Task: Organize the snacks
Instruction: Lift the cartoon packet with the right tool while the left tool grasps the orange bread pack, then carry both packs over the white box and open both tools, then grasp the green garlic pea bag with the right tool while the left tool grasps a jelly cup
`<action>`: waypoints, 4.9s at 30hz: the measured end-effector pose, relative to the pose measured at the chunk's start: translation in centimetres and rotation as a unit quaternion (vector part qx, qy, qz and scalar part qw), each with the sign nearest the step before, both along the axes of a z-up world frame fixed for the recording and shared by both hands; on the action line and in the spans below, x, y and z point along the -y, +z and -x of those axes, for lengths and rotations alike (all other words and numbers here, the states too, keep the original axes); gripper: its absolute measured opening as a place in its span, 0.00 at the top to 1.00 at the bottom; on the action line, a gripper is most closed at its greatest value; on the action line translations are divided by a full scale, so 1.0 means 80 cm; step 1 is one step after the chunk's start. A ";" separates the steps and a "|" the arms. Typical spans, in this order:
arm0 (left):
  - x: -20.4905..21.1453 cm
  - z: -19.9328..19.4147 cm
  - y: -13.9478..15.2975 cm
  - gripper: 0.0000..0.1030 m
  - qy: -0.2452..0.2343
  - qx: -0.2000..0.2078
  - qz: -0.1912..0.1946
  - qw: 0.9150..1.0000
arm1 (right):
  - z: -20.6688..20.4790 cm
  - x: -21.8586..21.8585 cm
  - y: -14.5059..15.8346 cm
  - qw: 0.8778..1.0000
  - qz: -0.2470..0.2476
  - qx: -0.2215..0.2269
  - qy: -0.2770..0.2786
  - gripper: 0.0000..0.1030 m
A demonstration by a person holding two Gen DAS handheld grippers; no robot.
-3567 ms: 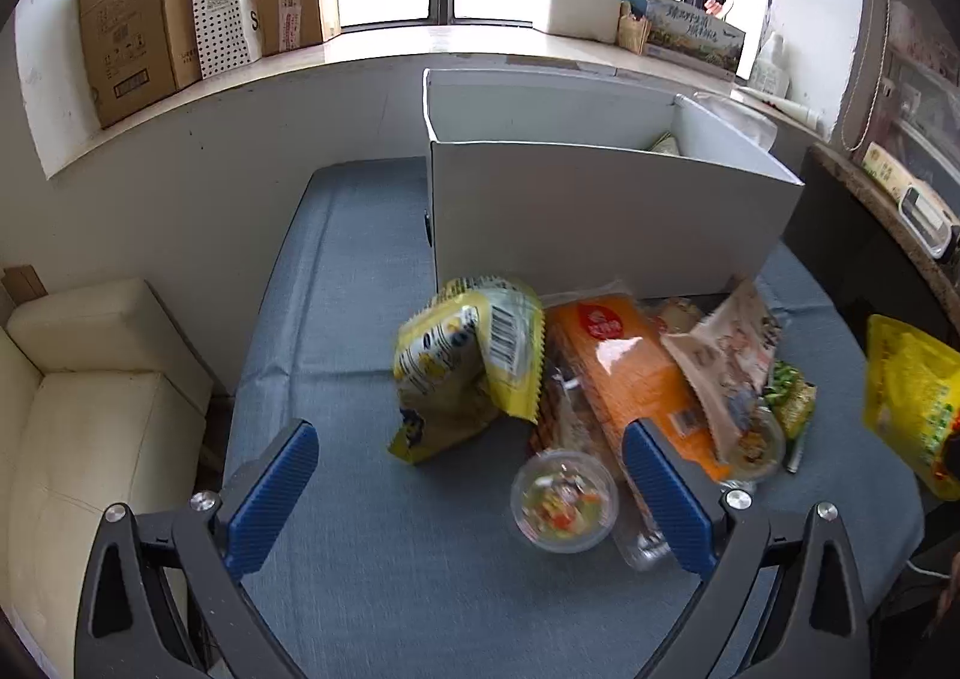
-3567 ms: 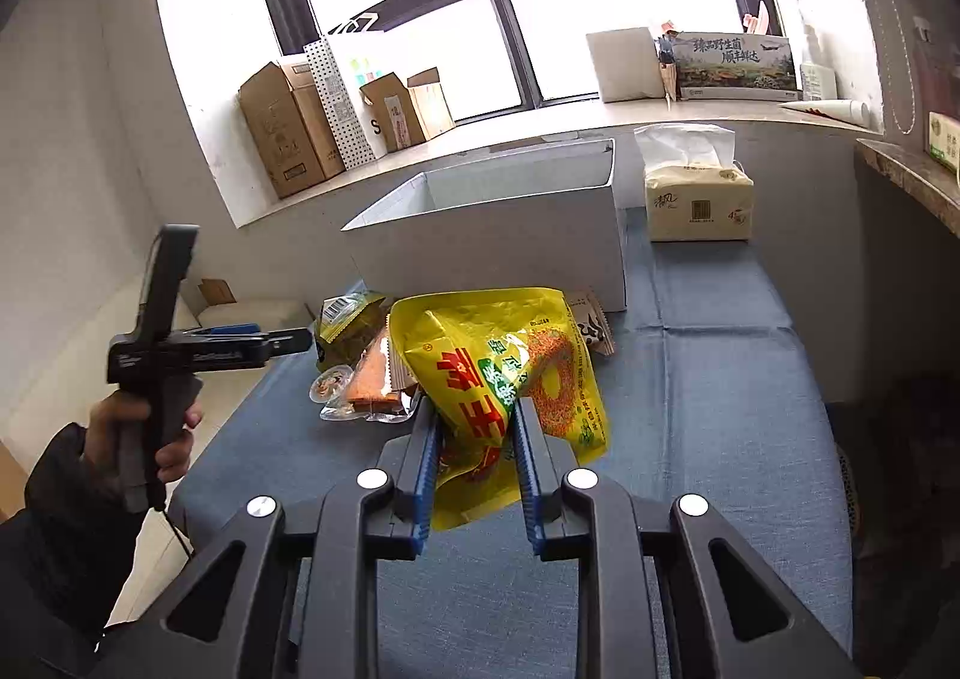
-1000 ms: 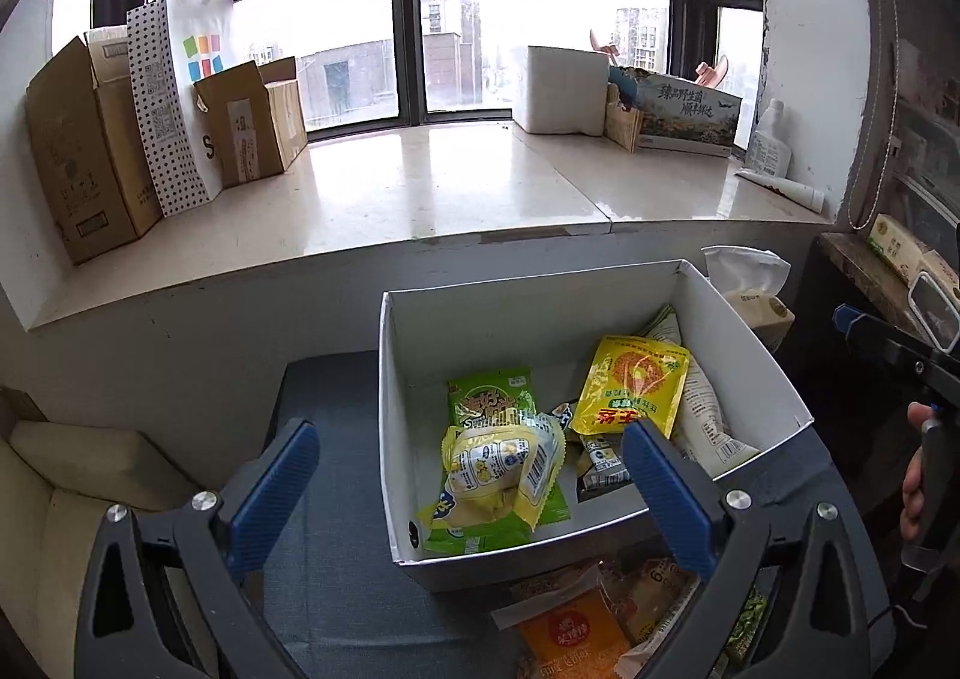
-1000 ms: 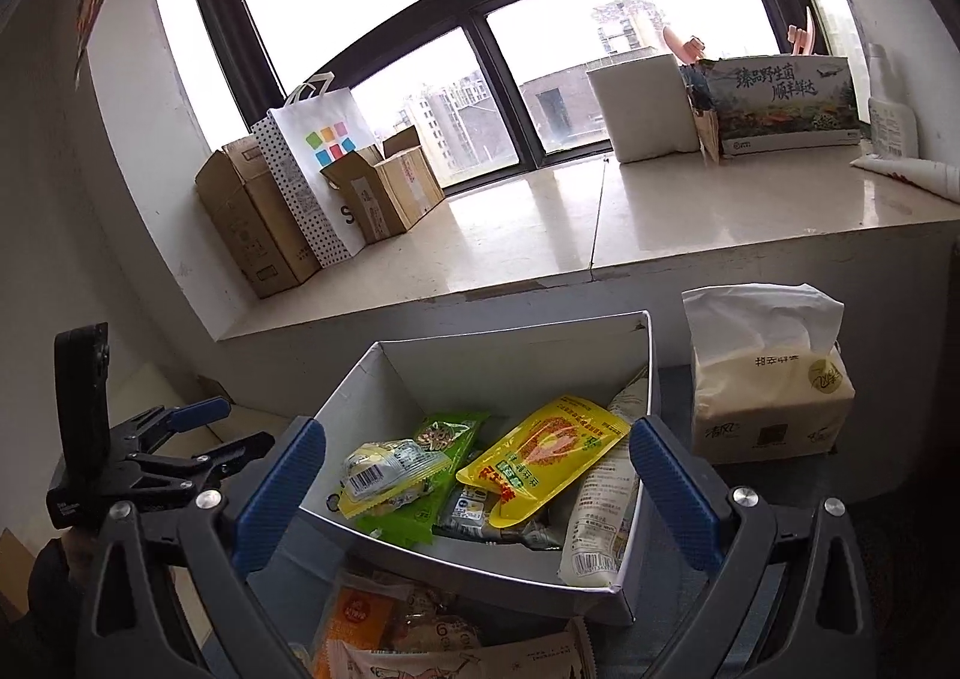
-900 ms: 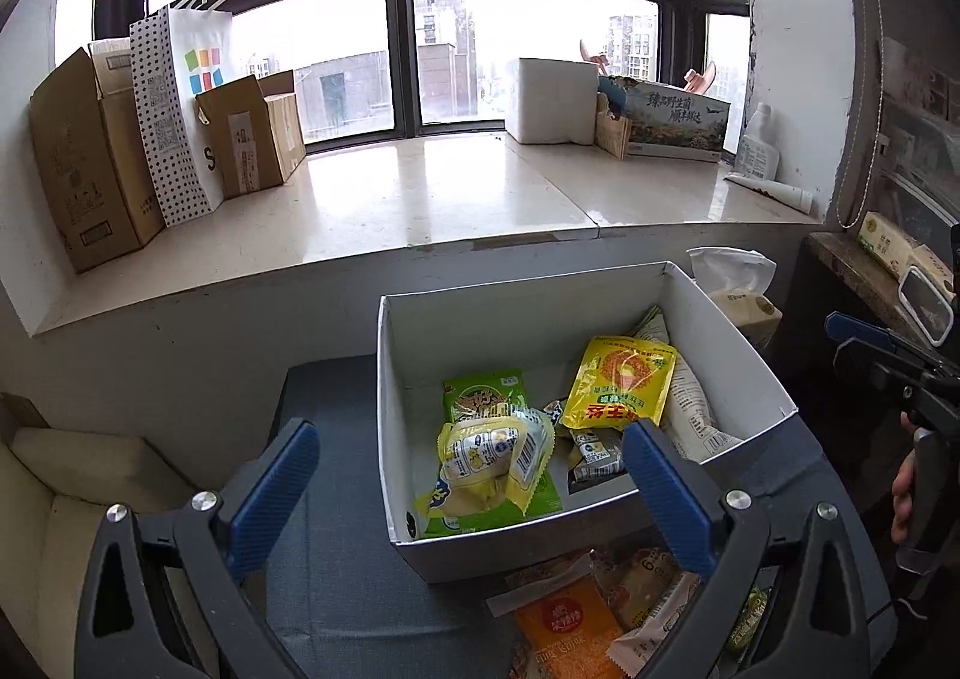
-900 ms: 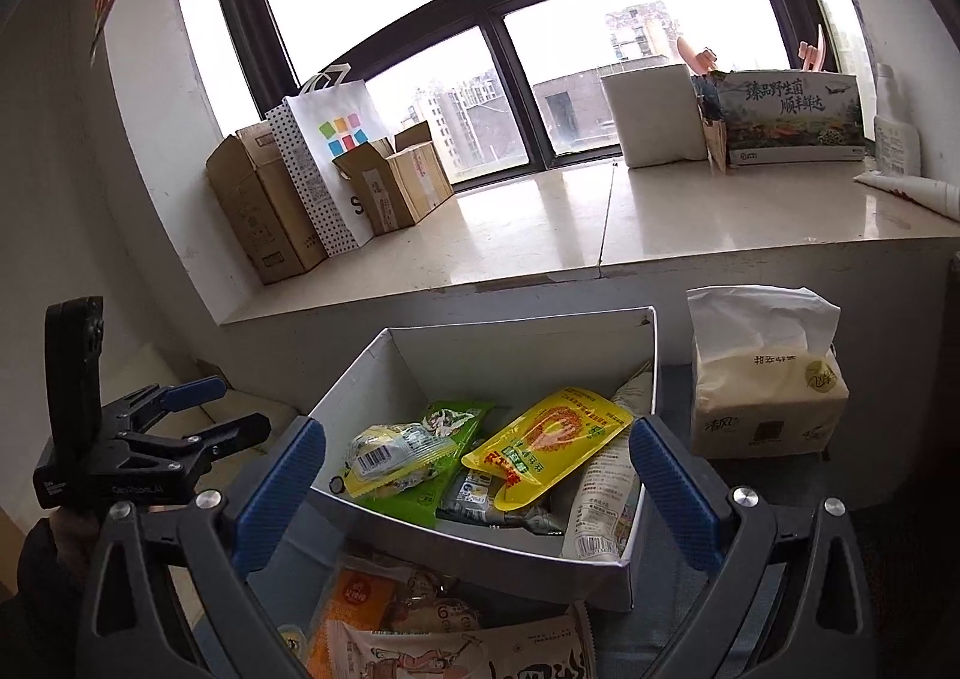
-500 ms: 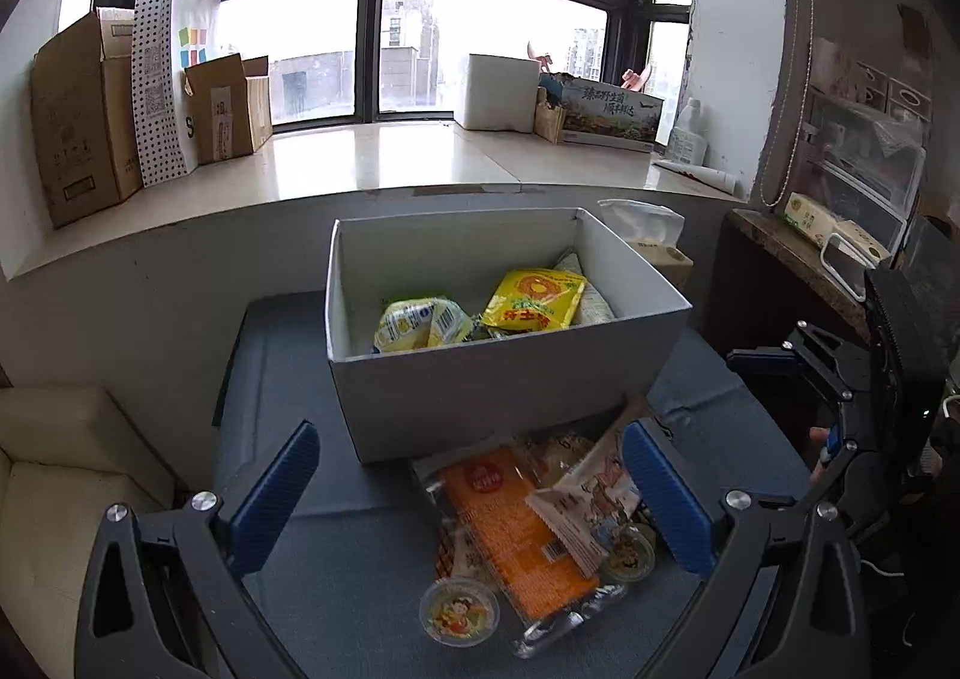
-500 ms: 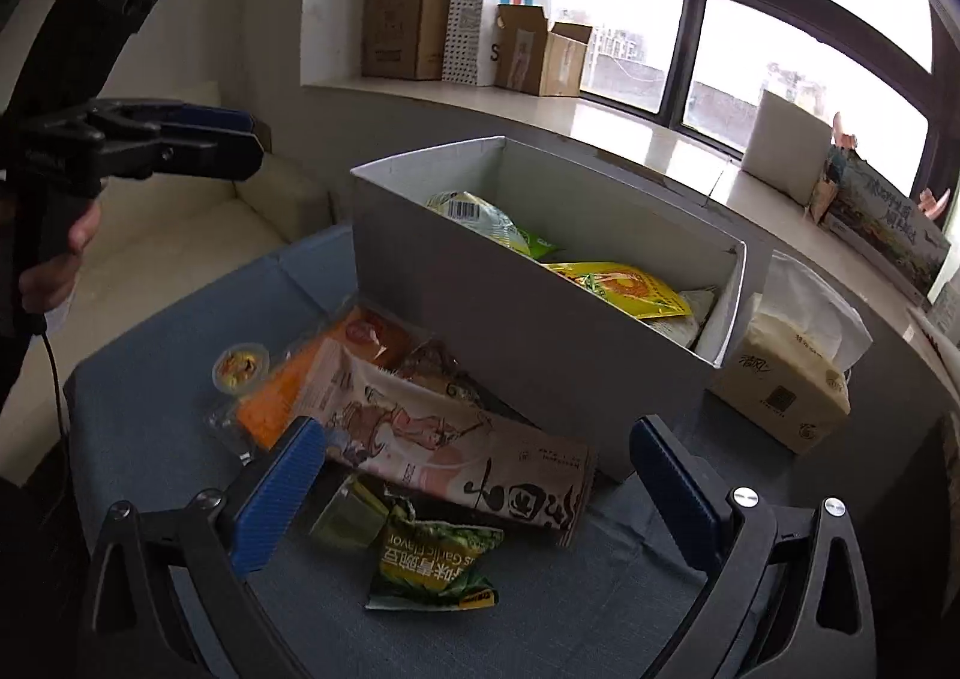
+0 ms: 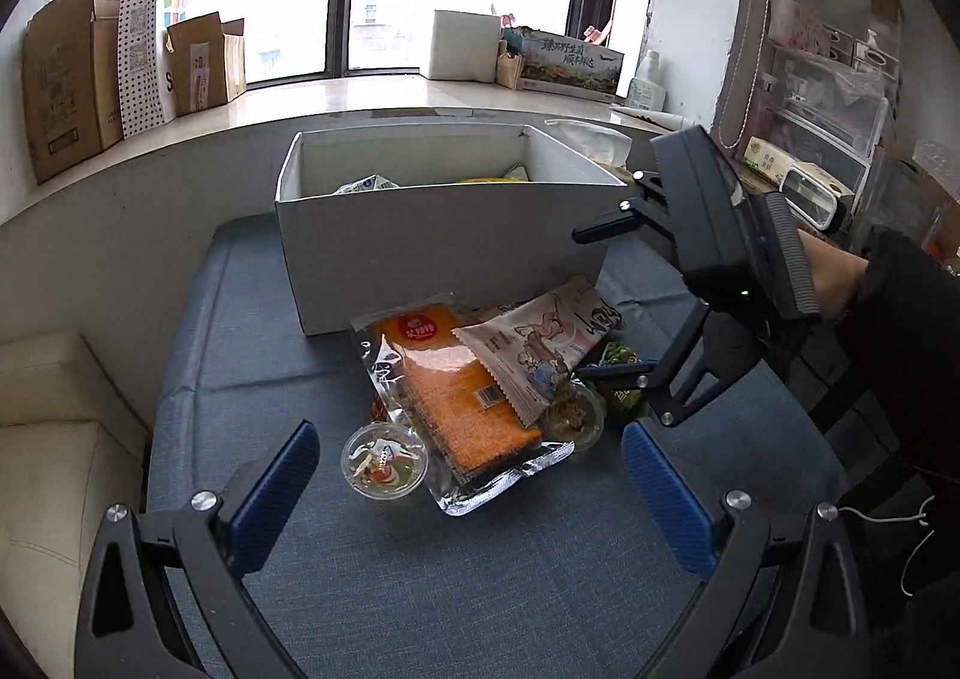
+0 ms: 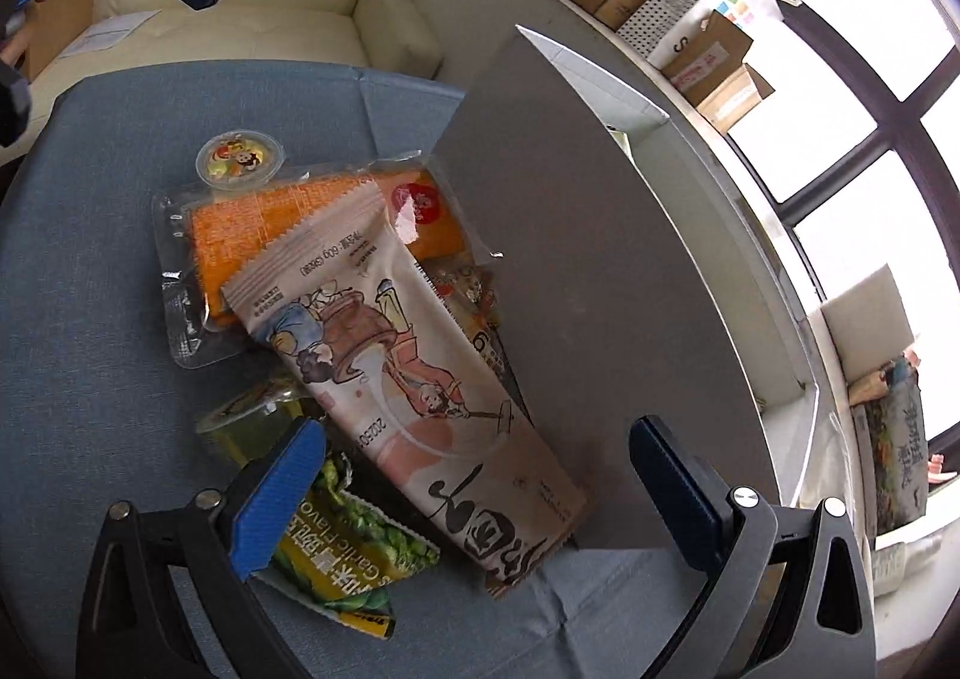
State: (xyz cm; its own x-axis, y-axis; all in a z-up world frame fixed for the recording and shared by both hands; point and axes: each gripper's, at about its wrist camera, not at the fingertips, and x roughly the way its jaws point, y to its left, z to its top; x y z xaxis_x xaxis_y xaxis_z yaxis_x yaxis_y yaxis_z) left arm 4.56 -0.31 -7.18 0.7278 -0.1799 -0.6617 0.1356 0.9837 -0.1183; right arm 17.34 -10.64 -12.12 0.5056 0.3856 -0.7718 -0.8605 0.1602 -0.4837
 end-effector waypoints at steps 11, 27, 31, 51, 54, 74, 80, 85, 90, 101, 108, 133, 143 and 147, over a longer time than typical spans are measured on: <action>-0.009 0.002 -0.015 0.00 0.006 -0.017 0.006 1.000 | -0.011 -0.031 -0.021 0.998 0.022 -0.013 0.050 0.00; -0.015 -0.001 -0.032 0.00 0.025 -0.038 0.002 0.999 | -0.005 0.024 0.008 0.995 -0.036 -0.061 -0.065 0.44; -0.018 -0.011 -0.033 0.00 0.032 -0.047 0.007 0.998 | 0.001 0.064 0.034 0.984 -0.108 -0.076 -0.123 0.45; 0.047 -0.172 -0.089 0.00 0.124 -0.172 -0.113 0.971 | 0.043 0.201 0.112 0.829 -0.432 -0.174 -0.309 0.45; 0.044 -0.183 -0.103 0.01 0.130 -0.191 -0.112 0.967 | 0.042 0.201 0.104 0.827 -0.431 -0.186 -0.308 0.45; -0.007 -0.087 0.044 0.35 0.070 -0.042 0.022 0.996 | 0.049 0.184 0.102 0.798 -0.470 -0.231 -0.297 0.45; -0.013 -0.106 0.107 0.35 0.055 0.000 0.020 0.998 | 0.024 0.160 0.138 0.796 -0.486 -0.227 -0.282 0.45; -0.019 -0.155 0.146 0.35 0.053 0.028 0.014 0.998 | -0.023 0.143 0.181 0.790 -0.503 -0.218 -0.277 0.45; -0.011 -0.227 0.161 0.35 0.047 0.047 -0.024 0.998 | -0.093 0.129 0.204 0.782 -0.515 -0.230 -0.266 0.45; 0.004 -0.344 0.083 0.07 0.050 -0.014 -0.045 0.998 | -0.232 0.109 0.150 0.760 -0.454 -0.281 -0.371 0.40; -0.003 -0.331 0.064 0.00 0.046 -0.017 -0.037 0.998 | -0.235 0.118 0.133 0.752 -0.442 -0.282 -0.400 0.00; -0.036 -0.114 0.083 0.00 0.038 0.017 -0.012 0.999 | -0.024 0.140 0.156 0.811 -0.452 -0.206 -0.309 0.00; -0.024 -0.016 0.014 0.00 0.037 -0.031 0.025 0.999 | 0.051 0.117 0.032 0.846 -0.297 -0.196 -0.396 0.00; -0.027 -0.006 0.002 0.00 0.046 -0.041 0.019 0.998 | 0.051 0.112 0.007 0.846 -0.275 -0.191 -0.415 0.00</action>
